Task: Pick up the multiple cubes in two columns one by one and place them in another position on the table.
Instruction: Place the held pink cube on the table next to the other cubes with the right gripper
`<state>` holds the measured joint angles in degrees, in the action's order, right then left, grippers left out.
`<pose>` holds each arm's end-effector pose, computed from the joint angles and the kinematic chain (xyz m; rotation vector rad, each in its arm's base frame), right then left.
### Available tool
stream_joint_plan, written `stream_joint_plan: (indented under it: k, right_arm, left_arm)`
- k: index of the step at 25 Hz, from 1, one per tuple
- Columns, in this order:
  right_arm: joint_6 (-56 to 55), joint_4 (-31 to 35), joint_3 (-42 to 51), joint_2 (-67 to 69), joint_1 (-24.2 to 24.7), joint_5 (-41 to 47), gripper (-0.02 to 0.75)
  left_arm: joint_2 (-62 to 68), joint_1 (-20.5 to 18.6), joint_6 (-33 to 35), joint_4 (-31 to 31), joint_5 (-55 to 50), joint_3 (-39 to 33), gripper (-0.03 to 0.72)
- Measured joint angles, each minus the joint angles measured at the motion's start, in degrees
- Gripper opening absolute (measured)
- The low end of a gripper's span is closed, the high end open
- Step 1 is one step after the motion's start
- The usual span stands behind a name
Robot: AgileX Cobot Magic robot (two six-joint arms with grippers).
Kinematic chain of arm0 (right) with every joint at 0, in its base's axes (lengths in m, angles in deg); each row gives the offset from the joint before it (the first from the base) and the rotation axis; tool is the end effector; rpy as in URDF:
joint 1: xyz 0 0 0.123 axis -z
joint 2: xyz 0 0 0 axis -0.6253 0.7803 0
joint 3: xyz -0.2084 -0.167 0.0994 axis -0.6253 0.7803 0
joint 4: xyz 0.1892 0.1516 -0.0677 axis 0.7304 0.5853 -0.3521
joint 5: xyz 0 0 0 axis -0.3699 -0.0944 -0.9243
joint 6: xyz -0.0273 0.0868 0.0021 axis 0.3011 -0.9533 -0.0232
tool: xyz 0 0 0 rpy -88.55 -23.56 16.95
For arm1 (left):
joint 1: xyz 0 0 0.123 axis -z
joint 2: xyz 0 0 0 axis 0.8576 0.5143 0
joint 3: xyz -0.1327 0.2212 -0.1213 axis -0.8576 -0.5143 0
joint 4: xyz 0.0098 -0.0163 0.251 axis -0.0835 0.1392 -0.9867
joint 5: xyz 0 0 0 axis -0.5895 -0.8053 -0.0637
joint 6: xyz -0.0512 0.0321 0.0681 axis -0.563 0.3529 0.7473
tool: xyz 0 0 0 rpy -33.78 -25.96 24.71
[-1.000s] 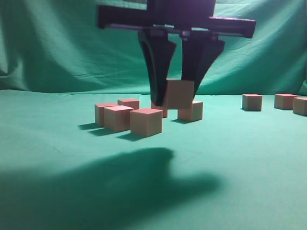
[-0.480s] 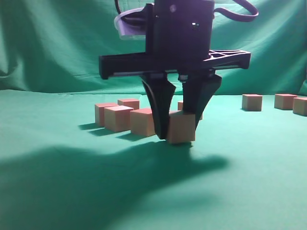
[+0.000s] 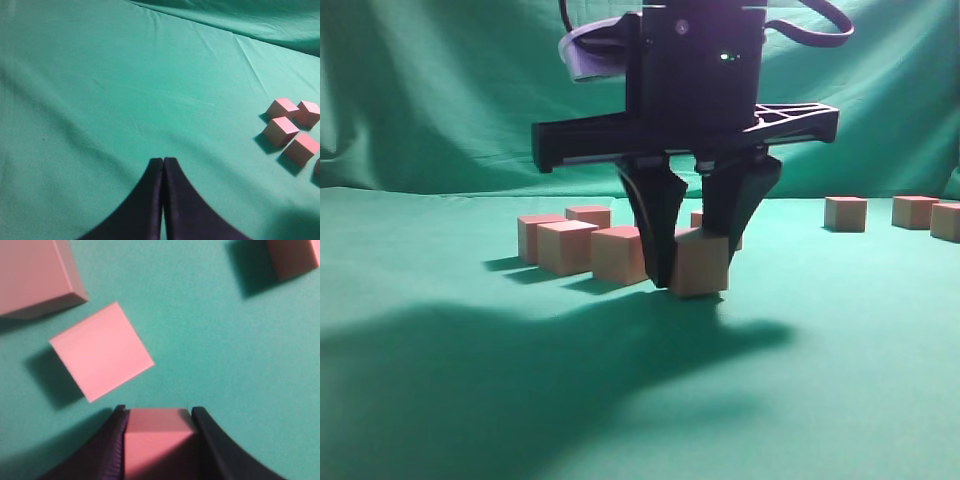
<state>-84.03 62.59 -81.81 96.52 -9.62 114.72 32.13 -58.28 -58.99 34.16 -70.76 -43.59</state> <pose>0.2576 0.2594 0.1632 -0.5499 2.7861 -0.0723 0.0525 -0.0069 0.1768 -0.1821 1.8369 -0.2553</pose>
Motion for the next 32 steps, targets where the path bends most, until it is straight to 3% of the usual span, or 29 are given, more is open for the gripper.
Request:
stream_joint_plan:
  k: [3, 11, 15, 16, 23, 25, 26, 32]
  right_arm:
    - [0.0, 0.0, 0.0, 0.0, 0.0, -0.1, 0.255]
    - [2.4, 2.8, 0.0, 0.0, 0.0, -0.1, 0.582]
    - [5.0, 3.3, -1.2, 0.0, 0.0, 3.4, 0.577]
    - [5.4, 3.4, -2.2, 0.0, 0.0, 5.3, 0.619]
    - [8.8, 2.6, -13.2, 0.0, 0.0, 21.0, 0.603]
    - [9.8, 0.5, -15.9, 0.0, 0.0, 24.2, 0.603]
    - [10.0, -0.9, -17.0, 0.0, 0.0, 24.8, 0.543]
    - [10.5, -9.2, -18.8, -6.4, 1.5, 25.6, 0.545]
  left_arm:
    - [0.0, 0.0, 0.0, 0.0, 0.0, 0.0, 0.000]
    - [0.0, 0.0, 0.0, 0.0, 0.0, 0.0, 0.000]
    - [0.0, 0.0, 0.0, 0.0, 0.0, 0.0, 0.000]
    - [0.0, 0.0, 0.0, 0.0, 0.0, 0.0, 0.000]
    - [0.0, 0.0, 0.0, 0.0, 0.0, 0.0, 0.000]
    - [0.0, 0.0, 0.0, 0.0, 0.0, 0.0, 0.000]
    - [0.0, 0.0, 0.0, 0.0, 0.0, 0.0, 0.000]
    - [0.0, 0.0, 0.0, 0.0, 0.0, 0.0, 0.000]
